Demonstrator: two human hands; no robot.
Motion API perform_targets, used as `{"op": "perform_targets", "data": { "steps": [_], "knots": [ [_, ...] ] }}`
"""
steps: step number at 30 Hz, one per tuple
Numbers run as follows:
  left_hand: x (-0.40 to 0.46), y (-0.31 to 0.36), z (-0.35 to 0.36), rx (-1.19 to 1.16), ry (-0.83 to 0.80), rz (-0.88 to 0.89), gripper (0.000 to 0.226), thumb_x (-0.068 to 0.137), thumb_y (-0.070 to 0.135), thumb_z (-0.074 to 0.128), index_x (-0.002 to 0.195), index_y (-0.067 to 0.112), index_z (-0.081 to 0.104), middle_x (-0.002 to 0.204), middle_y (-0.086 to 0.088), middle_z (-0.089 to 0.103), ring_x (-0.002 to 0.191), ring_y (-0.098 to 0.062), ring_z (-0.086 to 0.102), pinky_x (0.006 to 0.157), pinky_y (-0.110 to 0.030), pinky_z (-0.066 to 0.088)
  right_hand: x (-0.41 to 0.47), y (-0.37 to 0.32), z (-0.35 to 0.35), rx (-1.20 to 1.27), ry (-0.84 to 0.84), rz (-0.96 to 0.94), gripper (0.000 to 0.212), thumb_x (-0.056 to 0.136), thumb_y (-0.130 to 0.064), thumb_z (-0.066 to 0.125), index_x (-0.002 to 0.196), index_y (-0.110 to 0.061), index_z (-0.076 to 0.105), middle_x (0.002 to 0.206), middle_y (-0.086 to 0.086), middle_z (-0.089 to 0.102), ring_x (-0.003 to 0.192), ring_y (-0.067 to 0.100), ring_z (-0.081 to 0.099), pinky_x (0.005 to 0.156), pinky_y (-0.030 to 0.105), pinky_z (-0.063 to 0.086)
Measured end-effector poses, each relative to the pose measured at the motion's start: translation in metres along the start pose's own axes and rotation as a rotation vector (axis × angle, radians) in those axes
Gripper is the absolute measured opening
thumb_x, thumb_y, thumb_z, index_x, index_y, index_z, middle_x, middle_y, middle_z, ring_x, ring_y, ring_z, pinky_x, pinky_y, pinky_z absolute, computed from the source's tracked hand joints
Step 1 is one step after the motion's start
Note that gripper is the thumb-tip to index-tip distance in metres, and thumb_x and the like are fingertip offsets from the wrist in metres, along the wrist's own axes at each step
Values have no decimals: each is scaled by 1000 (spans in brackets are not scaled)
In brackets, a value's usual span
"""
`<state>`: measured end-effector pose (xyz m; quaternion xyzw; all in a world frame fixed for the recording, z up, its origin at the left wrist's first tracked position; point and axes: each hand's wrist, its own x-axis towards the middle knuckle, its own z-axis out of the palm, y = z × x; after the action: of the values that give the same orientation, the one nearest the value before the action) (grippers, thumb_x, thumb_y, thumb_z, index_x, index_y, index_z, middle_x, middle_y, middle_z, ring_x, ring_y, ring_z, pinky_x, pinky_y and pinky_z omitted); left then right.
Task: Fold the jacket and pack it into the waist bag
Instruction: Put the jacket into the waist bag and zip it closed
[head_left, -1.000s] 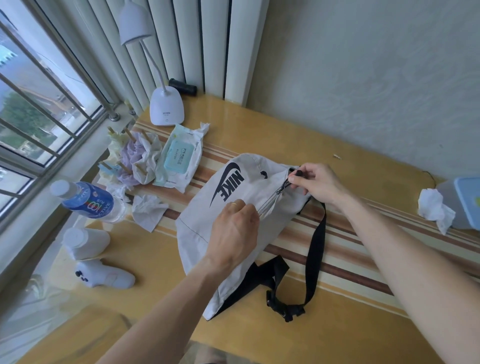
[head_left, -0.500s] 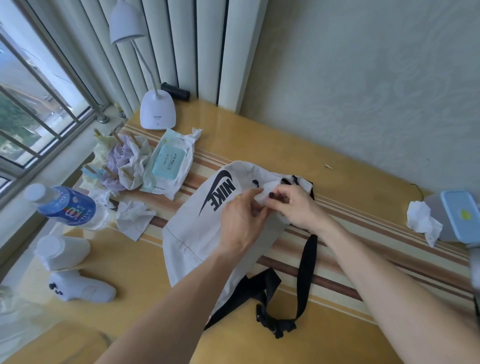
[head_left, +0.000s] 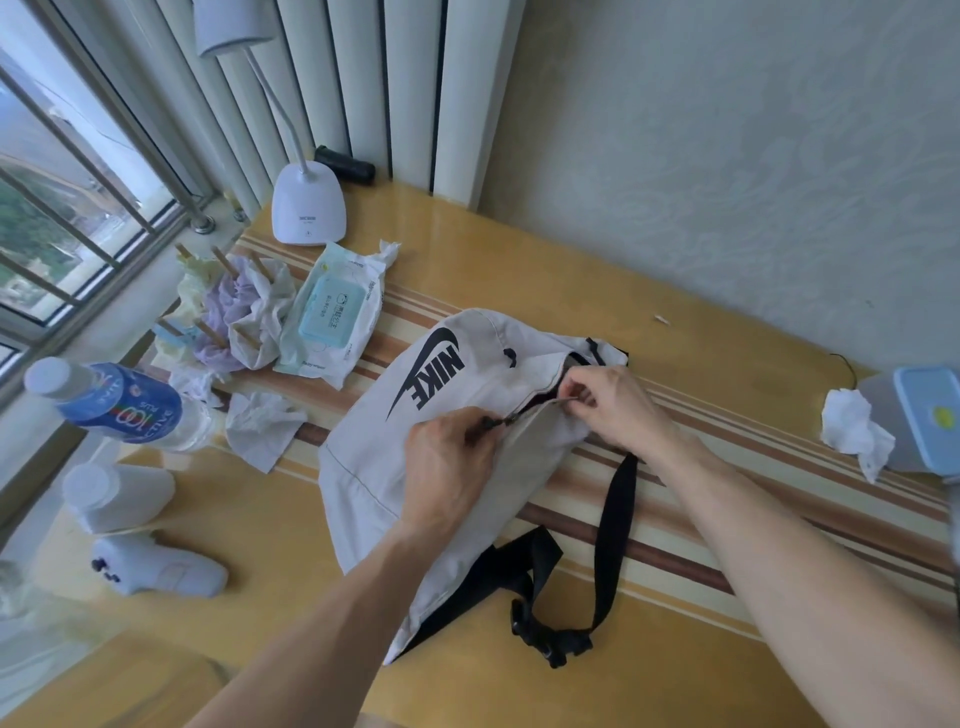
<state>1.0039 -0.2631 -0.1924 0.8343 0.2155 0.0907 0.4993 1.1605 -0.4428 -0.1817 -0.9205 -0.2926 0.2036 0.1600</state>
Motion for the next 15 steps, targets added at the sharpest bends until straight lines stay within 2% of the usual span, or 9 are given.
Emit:
{"op": "perform_targets", "data": {
  "steps": [2,5,8,10,13,15],
  "knots": [
    [-12,-8,-15,3,10,-32,3,87,19,78,87,18,81,78,11,78,71,-2,72,71,-32,59,-5,7,-6,-30,-44,8,12,85,-5,72,89,-16,72,85,-7,69,80,12,65,82,40,59],
    [-14,-4,-22,-61,14,-57,3,87,17,78,88,19,81,79,14,77,73,2,72,73,-28,60,-9,-4,-10,-121,-230,-66,20,78,-9,64,83,-25,75,86,-8,70,92,17,54,87,37,50],
    [-6,11,-20,-123,5,-33,5,88,17,78,92,18,81,82,13,77,74,-1,71,75,-26,59,-14,-15,-20,-1,-249,-76,19,76,-8,65,81,-23,75,91,-15,68,104,15,52,88,29,42],
    [-4,20,-20,-144,-3,11,6,88,17,78,93,18,82,84,13,77,75,-2,71,75,-23,58,-20,-17,-29,70,-137,-69,14,77,-10,69,83,-22,75,92,-16,68,104,12,56,85,24,41],
    [-5,22,-21,-177,-8,45,8,88,17,79,94,21,82,87,13,77,79,-4,71,77,-23,58,-31,-15,-29,-47,265,-161,6,76,-15,78,81,-18,77,84,-12,71,89,13,54,74,24,41],
    [-7,22,-22,-191,-3,54,8,87,16,80,94,21,82,87,13,77,80,-8,71,77,-26,58,-39,-15,-18,-116,402,-214,5,77,-10,79,79,-11,74,80,-4,70,82,17,53,69,27,42]
  ]
}}
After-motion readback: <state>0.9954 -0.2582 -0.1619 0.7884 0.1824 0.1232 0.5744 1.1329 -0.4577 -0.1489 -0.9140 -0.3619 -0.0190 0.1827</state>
